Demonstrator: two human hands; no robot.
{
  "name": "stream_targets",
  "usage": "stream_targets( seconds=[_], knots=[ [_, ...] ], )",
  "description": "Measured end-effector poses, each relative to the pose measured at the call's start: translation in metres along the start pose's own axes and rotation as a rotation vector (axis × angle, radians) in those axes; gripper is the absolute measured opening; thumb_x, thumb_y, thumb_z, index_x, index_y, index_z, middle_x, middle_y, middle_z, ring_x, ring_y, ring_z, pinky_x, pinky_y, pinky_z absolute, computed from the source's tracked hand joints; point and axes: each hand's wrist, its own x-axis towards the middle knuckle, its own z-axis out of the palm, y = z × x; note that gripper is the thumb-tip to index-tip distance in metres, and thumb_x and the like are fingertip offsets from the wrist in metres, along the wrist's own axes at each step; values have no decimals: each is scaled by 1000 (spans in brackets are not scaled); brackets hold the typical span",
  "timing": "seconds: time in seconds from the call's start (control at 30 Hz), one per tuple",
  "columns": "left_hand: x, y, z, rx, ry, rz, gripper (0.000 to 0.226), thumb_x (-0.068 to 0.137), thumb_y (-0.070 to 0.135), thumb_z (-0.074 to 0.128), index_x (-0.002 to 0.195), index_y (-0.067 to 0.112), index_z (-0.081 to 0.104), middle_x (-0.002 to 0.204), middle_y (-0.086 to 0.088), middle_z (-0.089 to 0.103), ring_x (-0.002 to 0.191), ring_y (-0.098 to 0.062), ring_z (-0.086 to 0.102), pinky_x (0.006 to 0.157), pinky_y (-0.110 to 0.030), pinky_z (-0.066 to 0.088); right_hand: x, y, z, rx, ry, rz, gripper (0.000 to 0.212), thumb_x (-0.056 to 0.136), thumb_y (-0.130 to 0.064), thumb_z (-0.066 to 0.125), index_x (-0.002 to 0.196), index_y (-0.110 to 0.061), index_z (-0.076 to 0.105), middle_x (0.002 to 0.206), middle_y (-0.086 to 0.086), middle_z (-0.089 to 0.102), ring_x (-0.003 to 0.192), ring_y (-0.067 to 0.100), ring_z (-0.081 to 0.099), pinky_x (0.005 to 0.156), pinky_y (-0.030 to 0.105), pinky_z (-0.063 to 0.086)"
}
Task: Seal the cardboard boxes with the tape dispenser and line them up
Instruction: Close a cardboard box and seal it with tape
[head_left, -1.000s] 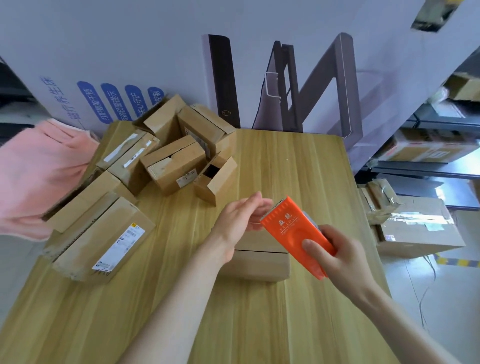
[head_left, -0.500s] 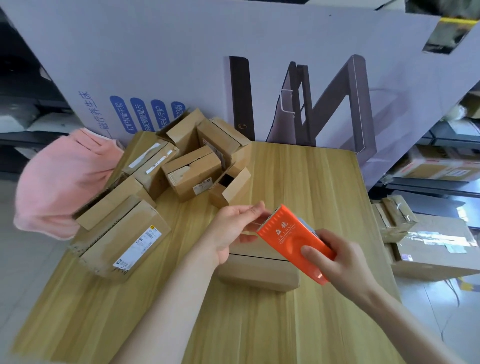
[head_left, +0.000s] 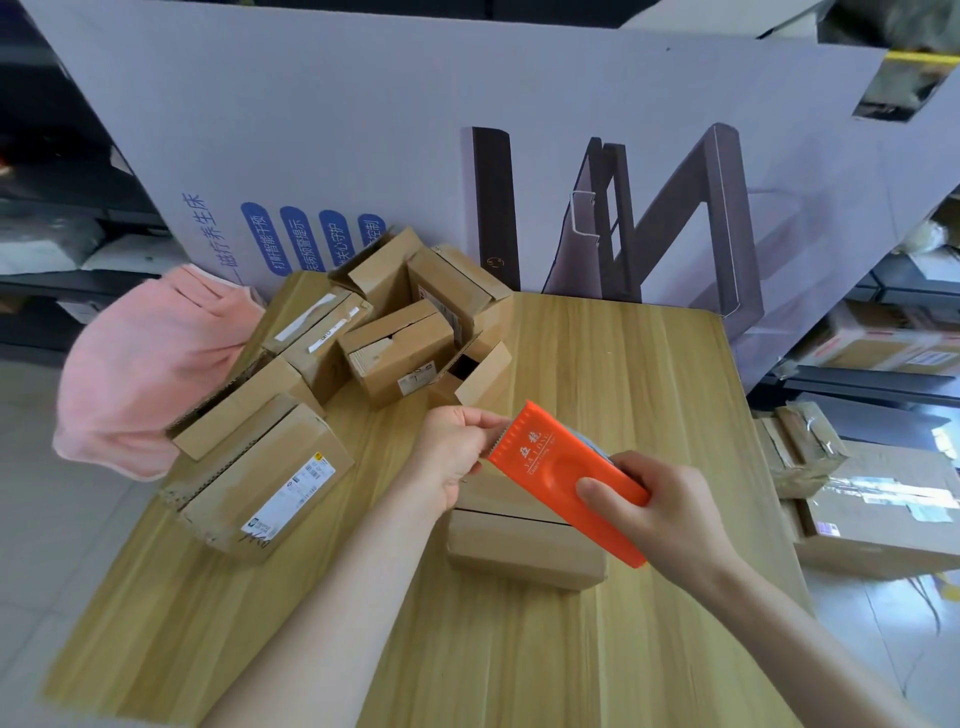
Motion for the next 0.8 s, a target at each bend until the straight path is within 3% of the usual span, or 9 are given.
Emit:
stream_targets(
  seconds=[0.13,0.3,0.47,0.53,0.63,0.8],
  knots=[
    [10,2,-5,-17,61,-18,17,85,3,67,73,15,66,47,9,63,51,-8,51,52,-24,34,4,-15,1,-121,-4,19,35,73,-53,68,70,-18,64,59,-3,62,53,14,58,46,26,40],
    [14,0,-9,-17,72,-25,21,82,-6,64,71,11,66,43,7,60,35,-1,49,41,-17,34,7,-31,-4,-226,-61,55,26,77,-48,66,69,-24,61,58,-11,60,51,4,55,45,18,37],
    [15,-9,-10,-28,82,-27,20,79,-9,63,75,9,70,51,4,65,42,-5,56,40,-15,36,9,-35,-8,-308,-131,74,28,77,-50,65,72,-23,63,64,-8,63,59,8,60,48,21,39],
    [22,-14,-25,-33,180,-15,20,78,-10,61,80,7,72,62,0,69,50,-8,60,40,-12,36,8,-27,-15,-331,-146,89,28,76,-51,66,70,-23,64,61,-7,62,58,9,60,48,23,41],
    [30,-26,-64,-75,357,-26,15,80,-7,63,81,5,72,68,-3,69,46,-4,60,43,-12,36,3,-7,-32,-310,-173,131,27,74,-48,70,67,-23,67,55,-4,62,54,13,60,50,32,47],
    [20,-64,-74,-95,335,-55,5,80,10,75,83,8,71,73,-4,73,55,-6,66,45,-14,40,9,11,-41,-253,-284,261,24,73,-43,76,70,-20,71,57,4,64,50,29,65,34,37,51]
  ],
)
